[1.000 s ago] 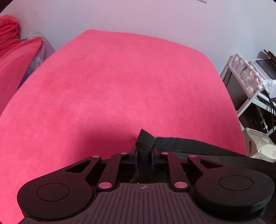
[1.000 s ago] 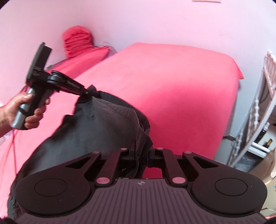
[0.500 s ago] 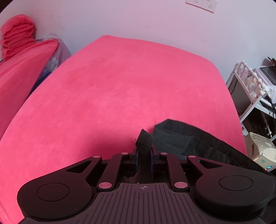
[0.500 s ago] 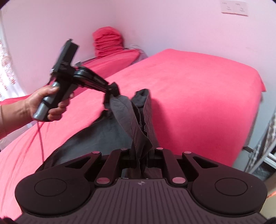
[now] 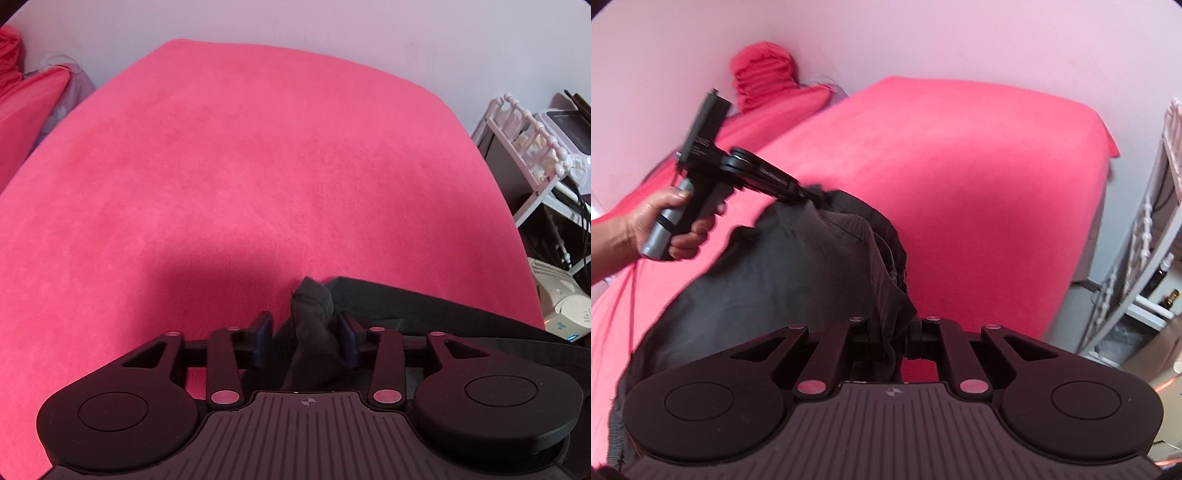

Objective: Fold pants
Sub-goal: 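Lift the dark shorts with both tools, raising the folded edge off the bed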

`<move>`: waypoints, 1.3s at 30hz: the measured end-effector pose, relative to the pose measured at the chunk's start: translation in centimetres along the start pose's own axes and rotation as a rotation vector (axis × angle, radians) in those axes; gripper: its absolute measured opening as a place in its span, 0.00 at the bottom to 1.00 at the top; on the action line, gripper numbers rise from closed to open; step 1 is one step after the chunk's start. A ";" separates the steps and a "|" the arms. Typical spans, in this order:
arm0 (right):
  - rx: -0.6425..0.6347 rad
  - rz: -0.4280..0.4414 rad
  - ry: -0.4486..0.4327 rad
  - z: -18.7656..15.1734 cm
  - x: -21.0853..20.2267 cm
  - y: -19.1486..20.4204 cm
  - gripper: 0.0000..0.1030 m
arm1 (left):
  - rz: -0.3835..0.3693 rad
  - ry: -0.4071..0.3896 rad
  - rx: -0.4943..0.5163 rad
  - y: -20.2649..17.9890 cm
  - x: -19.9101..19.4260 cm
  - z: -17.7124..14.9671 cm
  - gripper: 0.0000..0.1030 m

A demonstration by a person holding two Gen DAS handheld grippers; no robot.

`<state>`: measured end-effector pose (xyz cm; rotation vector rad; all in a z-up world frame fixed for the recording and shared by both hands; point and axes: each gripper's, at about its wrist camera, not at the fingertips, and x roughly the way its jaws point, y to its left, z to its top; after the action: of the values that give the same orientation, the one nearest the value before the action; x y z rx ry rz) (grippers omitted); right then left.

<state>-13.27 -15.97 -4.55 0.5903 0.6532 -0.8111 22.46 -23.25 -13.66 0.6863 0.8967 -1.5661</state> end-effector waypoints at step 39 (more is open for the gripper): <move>-0.021 0.027 -0.044 -1.6 -2.5 1.0 0.09 | -0.005 -0.136 -0.031 0.8 -7.1 -2.2 0.72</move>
<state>-14.21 -13.16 -3.59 0.5597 0.6117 -0.7893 24.48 -17.66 -9.12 0.5483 0.8204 -1.5806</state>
